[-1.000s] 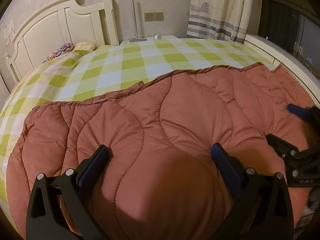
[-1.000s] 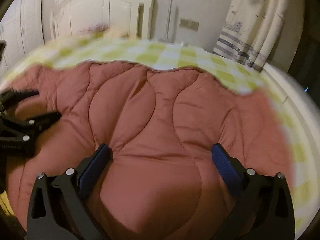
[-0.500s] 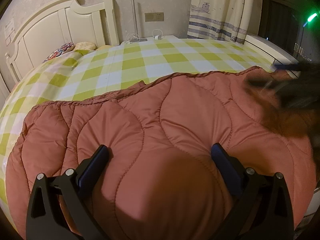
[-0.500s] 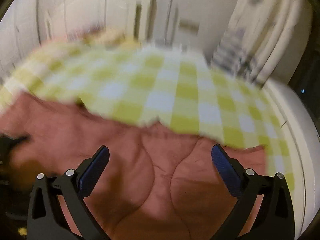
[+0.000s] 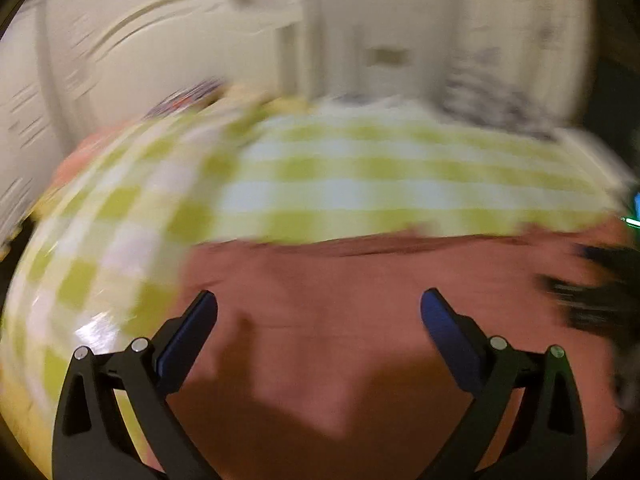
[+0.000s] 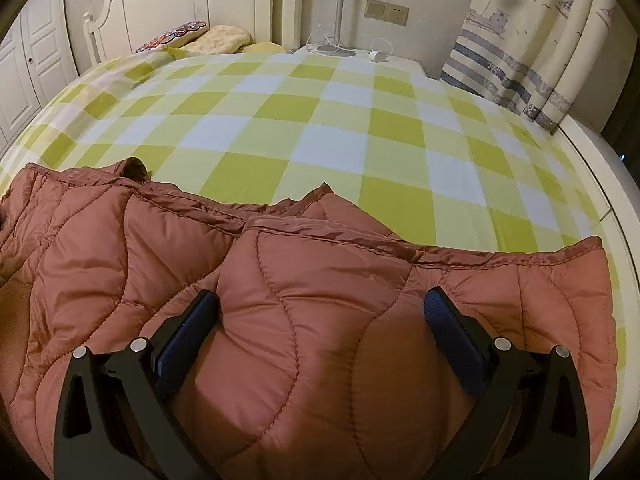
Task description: Fold large clothes
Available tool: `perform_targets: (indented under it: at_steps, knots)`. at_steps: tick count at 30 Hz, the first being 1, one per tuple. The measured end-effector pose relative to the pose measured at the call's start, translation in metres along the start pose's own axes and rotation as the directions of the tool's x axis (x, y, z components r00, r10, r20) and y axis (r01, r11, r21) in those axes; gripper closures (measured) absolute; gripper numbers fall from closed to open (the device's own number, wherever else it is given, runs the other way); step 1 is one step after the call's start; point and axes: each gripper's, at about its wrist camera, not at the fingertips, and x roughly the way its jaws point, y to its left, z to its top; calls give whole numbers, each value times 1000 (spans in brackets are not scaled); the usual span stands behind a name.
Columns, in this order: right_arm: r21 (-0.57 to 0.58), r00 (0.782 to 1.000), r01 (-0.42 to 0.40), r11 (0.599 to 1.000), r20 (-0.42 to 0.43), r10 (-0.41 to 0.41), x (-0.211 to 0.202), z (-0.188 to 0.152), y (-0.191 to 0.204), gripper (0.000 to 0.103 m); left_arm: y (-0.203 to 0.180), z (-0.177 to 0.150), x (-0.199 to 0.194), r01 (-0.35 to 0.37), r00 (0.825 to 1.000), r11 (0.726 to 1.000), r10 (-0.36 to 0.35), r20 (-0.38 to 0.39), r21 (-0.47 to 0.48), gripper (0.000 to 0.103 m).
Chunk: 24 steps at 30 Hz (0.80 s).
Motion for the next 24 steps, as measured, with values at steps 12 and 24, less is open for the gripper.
perform_targets:
  at_steps: [12,24]
  knots:
    - [-8,981,-90,996,174,90,-77,-10,25,5,19,2,43,56,994,997,-61,-94,-53,2]
    - [-253,981,-83,964,147,123,-90,-59,84,5,19,-6,39,57,995,997,-61,-82,-52,2]
